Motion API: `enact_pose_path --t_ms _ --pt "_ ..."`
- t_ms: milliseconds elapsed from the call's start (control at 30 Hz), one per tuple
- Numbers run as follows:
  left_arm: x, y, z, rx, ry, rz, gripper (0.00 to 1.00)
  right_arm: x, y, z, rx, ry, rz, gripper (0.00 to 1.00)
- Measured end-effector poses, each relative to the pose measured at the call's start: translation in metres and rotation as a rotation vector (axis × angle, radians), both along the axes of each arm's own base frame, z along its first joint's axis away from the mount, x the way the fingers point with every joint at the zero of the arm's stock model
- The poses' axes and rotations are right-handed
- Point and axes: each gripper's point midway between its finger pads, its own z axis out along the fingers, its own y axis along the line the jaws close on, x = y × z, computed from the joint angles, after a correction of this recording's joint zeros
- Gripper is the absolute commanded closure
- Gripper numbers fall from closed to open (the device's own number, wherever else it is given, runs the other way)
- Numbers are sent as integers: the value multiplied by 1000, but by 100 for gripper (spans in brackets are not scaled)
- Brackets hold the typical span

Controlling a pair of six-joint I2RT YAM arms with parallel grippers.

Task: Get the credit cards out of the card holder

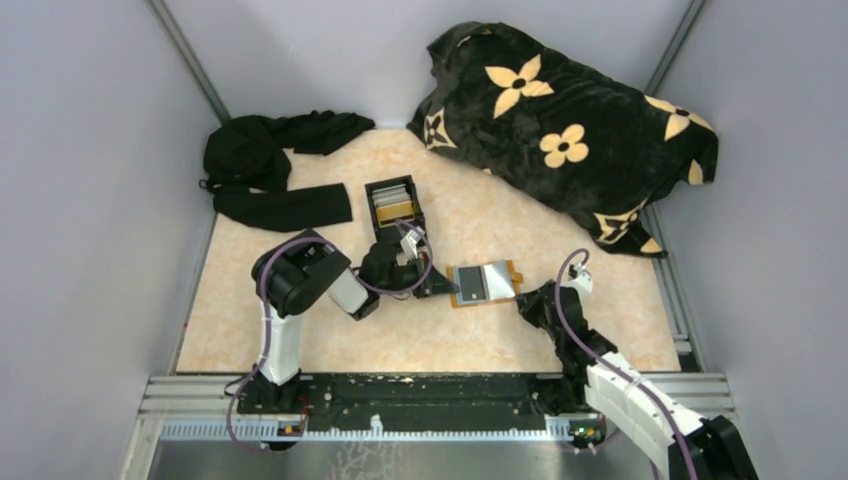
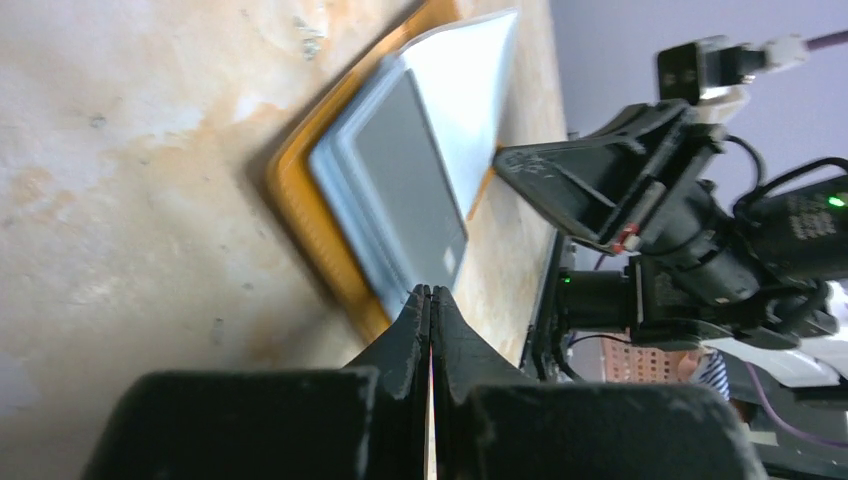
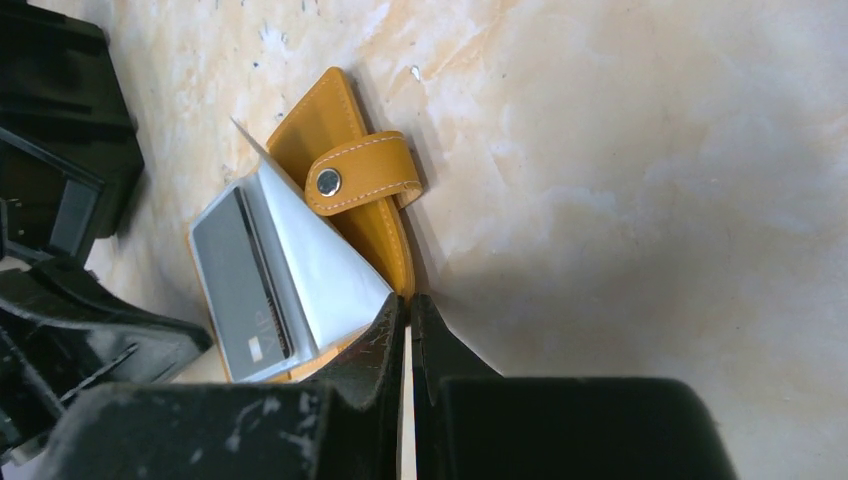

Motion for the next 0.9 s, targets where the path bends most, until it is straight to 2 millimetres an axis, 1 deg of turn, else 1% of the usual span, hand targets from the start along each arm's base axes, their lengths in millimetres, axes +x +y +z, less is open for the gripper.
enact_pose_path --t_ms 133,233,300,400,467,533,667,733,867,900 --pt "-8 2 18 -89 -30 -12 100 -2 2 -4 -1 19 11 100" --pt "-8 1 29 -129 -62 -18 100 0 3 -4 1 17 16 100" --pt "-8 -3 35 -146 -79 -28 100 0 4 -4 -1 14 18 100" --pt "-4 -14 38 -146 -101 -41 100 1 5 -4 1 13 22 100" --pt "-3 -21 35 -127 -106 -50 100 1 5 -3 4 11 25 100" --pt "-4 -24 27 -100 -100 -52 100 1 6 -3 4 10 27 100" --pt "-9 -20 -2 -25 -33 -49 100 1 6 -2 -1 6 34 100" --pt "-8 -22 -2 -23 -31 -52 100 2 6 -1 -7 -2 42 100" --pt "2 -30 -1 -4 -32 -54 100 2 7 2 -19 -6 54 99" --pt "3 -32 -2 1 -29 -55 100 2 7 4 -23 -7 58 93"
